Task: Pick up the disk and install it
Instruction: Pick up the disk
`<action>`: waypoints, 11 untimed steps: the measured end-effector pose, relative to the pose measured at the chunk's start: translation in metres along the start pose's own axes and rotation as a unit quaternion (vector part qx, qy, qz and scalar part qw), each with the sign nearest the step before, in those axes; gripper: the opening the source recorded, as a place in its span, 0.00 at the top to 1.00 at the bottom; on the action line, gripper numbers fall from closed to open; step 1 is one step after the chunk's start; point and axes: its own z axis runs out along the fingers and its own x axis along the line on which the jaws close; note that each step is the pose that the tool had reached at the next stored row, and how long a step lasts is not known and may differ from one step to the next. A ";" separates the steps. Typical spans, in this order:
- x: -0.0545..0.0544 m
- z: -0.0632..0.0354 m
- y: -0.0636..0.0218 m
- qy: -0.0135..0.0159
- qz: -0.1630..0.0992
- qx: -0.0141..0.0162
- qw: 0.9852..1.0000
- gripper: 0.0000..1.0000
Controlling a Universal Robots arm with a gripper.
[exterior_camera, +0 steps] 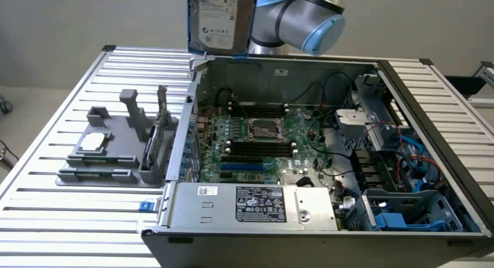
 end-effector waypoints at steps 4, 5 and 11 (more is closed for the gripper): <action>0.003 -0.0093 -0.0171 -0.002 -0.001 -0.001 1.000 0.67; 0.004 -0.0101 -0.0217 -0.002 -0.001 -0.001 1.000 0.67; 0.017 -0.0126 -0.0445 -0.002 -0.001 -0.004 1.000 0.67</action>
